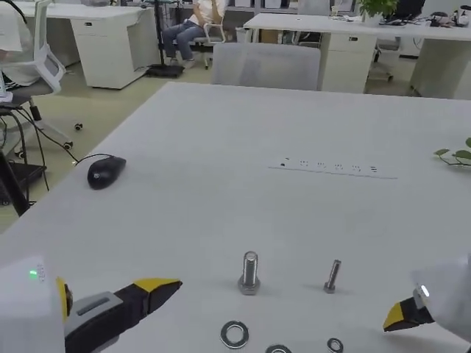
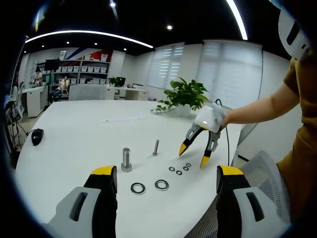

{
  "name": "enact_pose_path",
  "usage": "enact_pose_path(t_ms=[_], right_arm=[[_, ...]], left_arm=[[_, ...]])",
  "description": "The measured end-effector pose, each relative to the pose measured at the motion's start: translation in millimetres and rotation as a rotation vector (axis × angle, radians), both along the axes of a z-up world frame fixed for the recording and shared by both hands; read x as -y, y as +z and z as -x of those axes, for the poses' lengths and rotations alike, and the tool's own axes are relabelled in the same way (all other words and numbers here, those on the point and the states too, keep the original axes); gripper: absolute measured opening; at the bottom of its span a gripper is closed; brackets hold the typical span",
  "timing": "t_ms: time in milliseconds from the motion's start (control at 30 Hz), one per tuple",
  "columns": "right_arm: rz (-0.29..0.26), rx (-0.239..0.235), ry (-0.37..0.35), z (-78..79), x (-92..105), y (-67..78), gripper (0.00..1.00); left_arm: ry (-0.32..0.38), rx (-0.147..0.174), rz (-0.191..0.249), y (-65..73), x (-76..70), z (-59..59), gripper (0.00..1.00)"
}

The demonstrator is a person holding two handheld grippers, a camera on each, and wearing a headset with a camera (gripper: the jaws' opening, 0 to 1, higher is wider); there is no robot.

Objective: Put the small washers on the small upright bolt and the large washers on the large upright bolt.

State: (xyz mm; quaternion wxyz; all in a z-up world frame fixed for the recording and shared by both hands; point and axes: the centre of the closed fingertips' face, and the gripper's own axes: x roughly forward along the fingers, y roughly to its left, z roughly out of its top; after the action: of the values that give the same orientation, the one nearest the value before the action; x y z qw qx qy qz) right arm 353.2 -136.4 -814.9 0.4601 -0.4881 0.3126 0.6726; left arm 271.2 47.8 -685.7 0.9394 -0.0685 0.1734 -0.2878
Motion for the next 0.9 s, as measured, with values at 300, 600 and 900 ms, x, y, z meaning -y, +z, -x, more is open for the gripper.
enact_pose_path(t_ms=[300,600,900], right_arm=[[0.051,0.008,0.069,1.0,-0.3,-9.0,0.54],[0.047,-0.022,0.086,1.7,-1.2,-8.3,0.50],[0.066,-0.008,0.127,0.9,-2.1,-7.3,0.38]], left_arm=[[0.013,0.006,0.007,3.3,1.4,-1.5,0.82],[0.020,0.002,0.010,2.8,1.3,2.1,0.82],[0.017,0.006,0.013,6.4,2.5,1.5,0.81]])
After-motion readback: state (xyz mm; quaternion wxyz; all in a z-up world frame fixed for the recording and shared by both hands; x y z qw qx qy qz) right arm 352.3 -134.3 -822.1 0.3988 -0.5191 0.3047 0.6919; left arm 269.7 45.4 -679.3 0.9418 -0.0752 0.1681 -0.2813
